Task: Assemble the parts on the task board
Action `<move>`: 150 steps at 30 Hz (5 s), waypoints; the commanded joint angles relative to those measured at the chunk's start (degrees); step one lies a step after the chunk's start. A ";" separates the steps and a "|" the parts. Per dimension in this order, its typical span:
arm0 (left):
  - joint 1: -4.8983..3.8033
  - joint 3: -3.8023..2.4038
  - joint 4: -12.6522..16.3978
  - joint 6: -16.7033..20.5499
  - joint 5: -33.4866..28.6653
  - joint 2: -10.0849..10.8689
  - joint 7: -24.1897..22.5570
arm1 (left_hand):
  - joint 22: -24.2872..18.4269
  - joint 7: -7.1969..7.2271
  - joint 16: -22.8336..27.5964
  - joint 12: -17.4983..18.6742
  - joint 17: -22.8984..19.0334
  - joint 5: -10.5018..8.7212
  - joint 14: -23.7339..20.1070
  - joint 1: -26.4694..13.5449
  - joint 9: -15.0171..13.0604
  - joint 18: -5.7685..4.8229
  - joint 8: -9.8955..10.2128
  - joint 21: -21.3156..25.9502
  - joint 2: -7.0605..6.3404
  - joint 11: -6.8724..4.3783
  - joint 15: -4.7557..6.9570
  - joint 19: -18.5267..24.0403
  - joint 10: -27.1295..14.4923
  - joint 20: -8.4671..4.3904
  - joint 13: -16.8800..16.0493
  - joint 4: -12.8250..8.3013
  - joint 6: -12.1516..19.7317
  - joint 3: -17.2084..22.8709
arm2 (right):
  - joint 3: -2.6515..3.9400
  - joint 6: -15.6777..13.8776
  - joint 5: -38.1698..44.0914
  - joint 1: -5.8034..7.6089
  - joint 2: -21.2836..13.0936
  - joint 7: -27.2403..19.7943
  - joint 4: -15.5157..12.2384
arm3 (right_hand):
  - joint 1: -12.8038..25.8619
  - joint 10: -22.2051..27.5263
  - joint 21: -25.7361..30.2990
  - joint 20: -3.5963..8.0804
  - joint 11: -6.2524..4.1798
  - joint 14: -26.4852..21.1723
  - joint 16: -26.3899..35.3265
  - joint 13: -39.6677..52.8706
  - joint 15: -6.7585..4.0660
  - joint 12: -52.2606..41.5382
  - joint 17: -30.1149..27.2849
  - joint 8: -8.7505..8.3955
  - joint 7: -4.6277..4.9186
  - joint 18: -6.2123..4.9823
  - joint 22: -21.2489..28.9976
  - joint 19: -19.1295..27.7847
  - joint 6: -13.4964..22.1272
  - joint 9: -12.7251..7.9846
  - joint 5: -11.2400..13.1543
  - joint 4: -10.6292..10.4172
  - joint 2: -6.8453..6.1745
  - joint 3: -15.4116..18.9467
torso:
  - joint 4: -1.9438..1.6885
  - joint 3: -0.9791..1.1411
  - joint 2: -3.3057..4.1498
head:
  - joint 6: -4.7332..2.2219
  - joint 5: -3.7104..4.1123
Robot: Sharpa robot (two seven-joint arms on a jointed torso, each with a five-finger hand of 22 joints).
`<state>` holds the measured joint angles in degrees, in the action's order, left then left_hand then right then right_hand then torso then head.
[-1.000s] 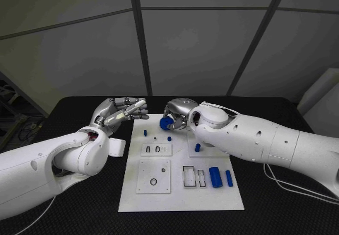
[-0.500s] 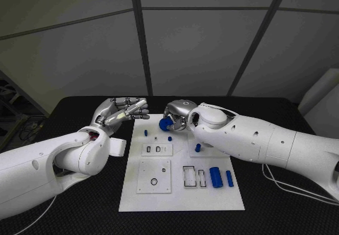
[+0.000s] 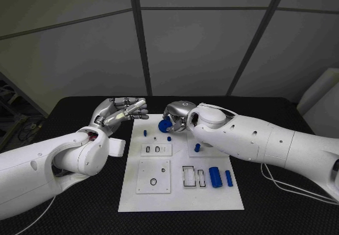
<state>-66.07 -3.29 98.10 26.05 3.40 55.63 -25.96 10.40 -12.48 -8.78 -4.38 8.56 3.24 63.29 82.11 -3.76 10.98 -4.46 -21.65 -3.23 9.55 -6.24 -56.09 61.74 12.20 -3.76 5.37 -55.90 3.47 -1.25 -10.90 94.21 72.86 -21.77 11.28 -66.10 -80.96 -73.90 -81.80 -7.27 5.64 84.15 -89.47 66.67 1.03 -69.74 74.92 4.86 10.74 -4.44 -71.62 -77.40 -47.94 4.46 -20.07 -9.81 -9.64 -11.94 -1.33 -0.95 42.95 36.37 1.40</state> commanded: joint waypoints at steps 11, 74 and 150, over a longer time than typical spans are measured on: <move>-0.10 -0.06 0.09 -0.35 0.40 0.08 -0.30 | 0.07 -0.15 0.20 0.40 0.07 -0.32 -0.03 -0.48 0.05 -0.75 0.25 -0.02 0.19 -0.03 -0.45 0.25 -0.30 0.20 0.05 -0.39 0.15 0.06 | 0.00 3.68 -2.70 0.13 -0.48 -0.57 -0.11 | 6.89 -0.85 -0.25 -0.16 -0.45 5.85 -0.53 2.04 0.09 -2.31 15.08 1.73 -0.61 0.63 -0.56 -0.29 -2.87 0.01 -5.44 -4.59 1.87 1.83 | -0.01 0.01 0.00 | 0.05 0.07; -0.05 -0.02 -1.42 -2.37 0.41 0.15 0.27 | 0.00 0.42 0.46 -0.36 0.89 -0.31 1.40 -0.90 -0.06 -0.69 0.02 0.45 0.99 -0.78 0.02 1.36 2.78 0.10 -0.30 -1.35 -1.76 -0.54 | -0.07 -7.71 -31.24 -2.37 -26.73 -20.20 -5.65 | -2.26 0.19 1.34 0.23 -0.65 5.41 0.12 0.39 -0.19 -0.66 13.29 0.48 -0.67 0.07 2.11 1.83 -3.47 -0.74 -1.95 2.15 -0.42 0.80 | 0.66 0.32 -0.31 | -0.66 1.00; -0.03 -0.02 -1.93 -2.41 0.41 -0.22 0.85 | -0.07 0.29 0.69 0.04 0.95 -0.31 1.30 -0.84 0.02 -0.70 0.29 0.64 1.13 -0.63 -0.06 1.68 2.43 0.14 -0.15 -1.57 -1.55 -0.58 | -0.05 -4.30 -27.43 -4.09 -22.83 -16.87 -1.13 | -1.96 -1.98 0.58 0.63 -1.53 5.62 -0.18 2.94 -0.83 -3.15 14.13 2.94 -1.68 0.37 0.41 0.51 -8.68 0.04 -0.23 1.63 3.03 1.09 | 0.66 0.25 -0.42 | 0.85 1.72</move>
<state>-66.03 -3.27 96.10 24.26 3.42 55.44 -24.95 10.39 -12.17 -8.44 -4.59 9.43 3.24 64.51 81.36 -3.80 10.98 -4.48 -21.20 -2.48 8.81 -6.24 -54.84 64.11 12.20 -3.96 4.18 -57.24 2.92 -1.32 -15.40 66.50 68.69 -44.64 -5.67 -67.09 -82.93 -75.55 -80.89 -6.65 4.19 84.15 -89.50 69.56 0.60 -72.71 74.90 7.47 9.09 -4.44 -71.18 -76.60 -56.36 4.43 -20.48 -8.05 -7.21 -10.71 -0.63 -0.68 42.54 37.21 3.10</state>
